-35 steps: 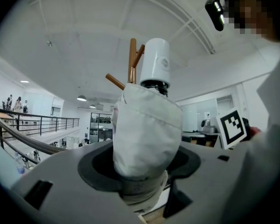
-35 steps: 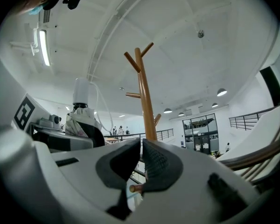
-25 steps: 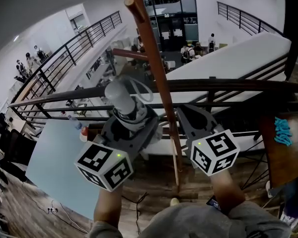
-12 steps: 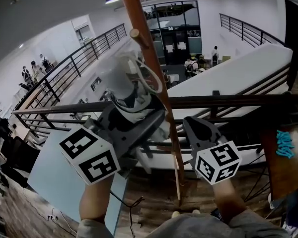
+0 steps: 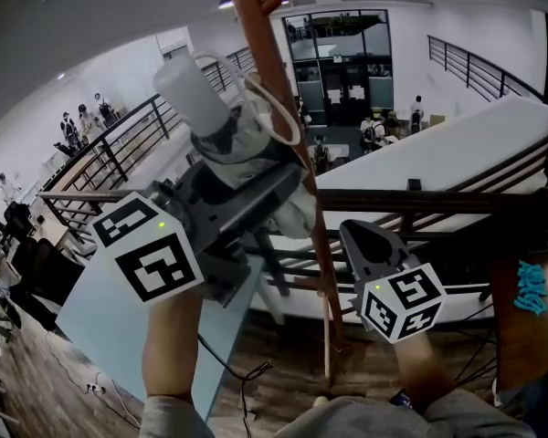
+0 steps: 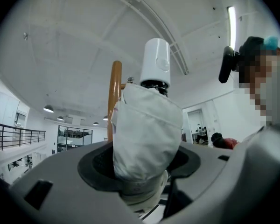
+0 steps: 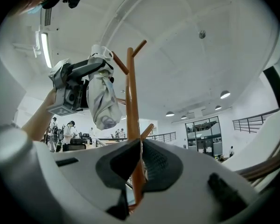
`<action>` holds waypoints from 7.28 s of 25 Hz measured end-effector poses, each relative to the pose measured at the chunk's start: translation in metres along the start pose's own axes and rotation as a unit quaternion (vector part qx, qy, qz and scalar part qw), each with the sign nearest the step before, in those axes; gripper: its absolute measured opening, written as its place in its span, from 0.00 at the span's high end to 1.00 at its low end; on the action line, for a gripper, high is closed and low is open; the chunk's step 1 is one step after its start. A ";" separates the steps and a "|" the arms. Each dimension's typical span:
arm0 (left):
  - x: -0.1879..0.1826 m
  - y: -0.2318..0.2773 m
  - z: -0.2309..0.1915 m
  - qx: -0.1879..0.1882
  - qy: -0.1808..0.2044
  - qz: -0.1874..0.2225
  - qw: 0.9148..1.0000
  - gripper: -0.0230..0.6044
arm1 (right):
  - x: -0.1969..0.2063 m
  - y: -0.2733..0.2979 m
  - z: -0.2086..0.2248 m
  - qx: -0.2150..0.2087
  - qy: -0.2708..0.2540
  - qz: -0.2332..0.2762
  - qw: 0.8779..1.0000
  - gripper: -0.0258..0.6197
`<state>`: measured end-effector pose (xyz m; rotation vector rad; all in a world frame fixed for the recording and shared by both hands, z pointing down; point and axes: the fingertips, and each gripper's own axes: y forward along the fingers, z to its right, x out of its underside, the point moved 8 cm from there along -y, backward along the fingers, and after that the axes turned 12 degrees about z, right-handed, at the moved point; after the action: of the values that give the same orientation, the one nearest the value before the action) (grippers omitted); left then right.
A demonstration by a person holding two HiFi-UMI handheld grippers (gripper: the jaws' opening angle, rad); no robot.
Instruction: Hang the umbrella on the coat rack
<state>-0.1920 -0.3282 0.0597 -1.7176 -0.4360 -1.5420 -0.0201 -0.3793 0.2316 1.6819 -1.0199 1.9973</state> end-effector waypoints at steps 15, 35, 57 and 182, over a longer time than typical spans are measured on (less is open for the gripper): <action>0.010 0.008 -0.035 -0.020 -0.013 -0.009 1.000 0.51 | 0.016 0.013 0.012 -0.002 0.004 -0.007 1.000 0.92; 0.095 -0.013 -0.061 -0.056 -0.056 -0.070 0.994 0.51 | 0.033 0.029 0.024 -0.008 0.019 -0.015 1.000 0.92; 0.155 -0.034 -0.076 -0.131 -0.013 -0.134 0.982 0.51 | 0.039 0.042 0.025 -0.010 0.030 -0.027 0.999 0.92; 0.149 -0.329 0.259 -0.346 0.093 -0.078 0.930 0.94 | 0.018 -0.265 -0.237 0.041 0.008 -0.105 0.994 0.92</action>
<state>-0.2134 0.0372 0.3130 -2.0501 0.1010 -2.1229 -0.0179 -0.0344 0.3195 1.7337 -0.7310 1.9355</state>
